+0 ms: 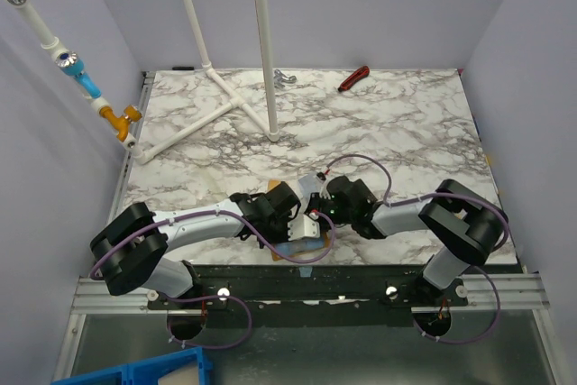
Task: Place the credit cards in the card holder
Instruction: Insert the credit card into the card holder, then move the credit card to the center of the board.
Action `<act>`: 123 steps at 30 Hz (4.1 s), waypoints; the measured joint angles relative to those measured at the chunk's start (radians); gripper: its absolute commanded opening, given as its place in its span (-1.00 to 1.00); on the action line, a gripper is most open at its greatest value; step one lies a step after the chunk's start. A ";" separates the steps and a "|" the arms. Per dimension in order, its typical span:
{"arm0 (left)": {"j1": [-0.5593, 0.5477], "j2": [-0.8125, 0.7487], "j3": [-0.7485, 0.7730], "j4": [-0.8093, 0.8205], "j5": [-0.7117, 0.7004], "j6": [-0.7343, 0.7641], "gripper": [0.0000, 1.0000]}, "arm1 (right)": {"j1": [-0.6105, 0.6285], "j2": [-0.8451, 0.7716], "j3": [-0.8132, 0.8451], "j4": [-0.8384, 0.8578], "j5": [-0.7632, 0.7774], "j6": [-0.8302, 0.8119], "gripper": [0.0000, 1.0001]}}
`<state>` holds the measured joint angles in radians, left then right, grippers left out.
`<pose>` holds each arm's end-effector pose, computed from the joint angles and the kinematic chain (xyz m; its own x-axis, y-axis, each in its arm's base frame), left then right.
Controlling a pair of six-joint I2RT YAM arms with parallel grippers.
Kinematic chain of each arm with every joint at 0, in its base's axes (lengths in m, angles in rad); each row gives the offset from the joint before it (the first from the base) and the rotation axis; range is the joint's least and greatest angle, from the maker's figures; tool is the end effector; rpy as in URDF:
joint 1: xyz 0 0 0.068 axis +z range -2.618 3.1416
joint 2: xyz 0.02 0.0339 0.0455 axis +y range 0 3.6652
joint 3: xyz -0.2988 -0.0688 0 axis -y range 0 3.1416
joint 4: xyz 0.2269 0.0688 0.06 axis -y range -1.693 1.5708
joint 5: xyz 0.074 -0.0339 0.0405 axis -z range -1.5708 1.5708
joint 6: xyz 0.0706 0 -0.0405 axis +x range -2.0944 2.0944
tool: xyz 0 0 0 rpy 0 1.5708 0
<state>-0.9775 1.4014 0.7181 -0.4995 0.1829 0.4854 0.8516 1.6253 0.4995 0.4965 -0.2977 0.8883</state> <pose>0.1223 -0.2043 0.1785 -0.0594 0.9087 -0.4132 0.9966 0.0777 0.0276 0.1837 0.2412 0.1496 -0.9239 0.0710 -0.3759 -0.2513 0.6283 0.7362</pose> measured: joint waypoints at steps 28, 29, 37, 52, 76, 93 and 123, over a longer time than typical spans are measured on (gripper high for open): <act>-0.005 -0.029 -0.033 0.049 0.000 0.000 -0.81 | 0.042 -0.105 0.174 -0.494 0.080 -0.082 0.17; -0.005 -0.030 -0.035 0.050 0.000 0.000 -0.81 | 0.042 -0.114 0.172 -0.506 0.082 -0.084 0.15; -0.005 -0.034 -0.039 0.055 0.000 0.000 -0.81 | 0.059 -0.099 0.161 -0.488 0.080 -0.077 -0.25; -0.005 -0.040 -0.040 0.051 -0.002 0.007 -0.77 | 0.124 -0.031 0.221 -0.476 0.080 -0.101 -0.28; 0.001 -0.107 -0.098 0.053 -0.005 0.027 -0.76 | 0.108 -0.085 0.150 -0.482 0.071 -0.074 -0.99; 0.001 -0.113 -0.107 0.060 -0.023 0.027 -0.77 | 0.105 0.020 0.249 -0.506 -0.005 -0.095 -0.99; 0.254 -0.208 0.082 -0.089 0.119 0.020 -0.62 | -0.009 -0.135 0.308 -0.628 0.039 -0.138 -0.06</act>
<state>-0.7238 1.1938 0.8005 -0.5884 0.3016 0.5056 0.8425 1.4906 0.8078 -0.1318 -0.2588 0.7498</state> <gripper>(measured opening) 0.180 0.414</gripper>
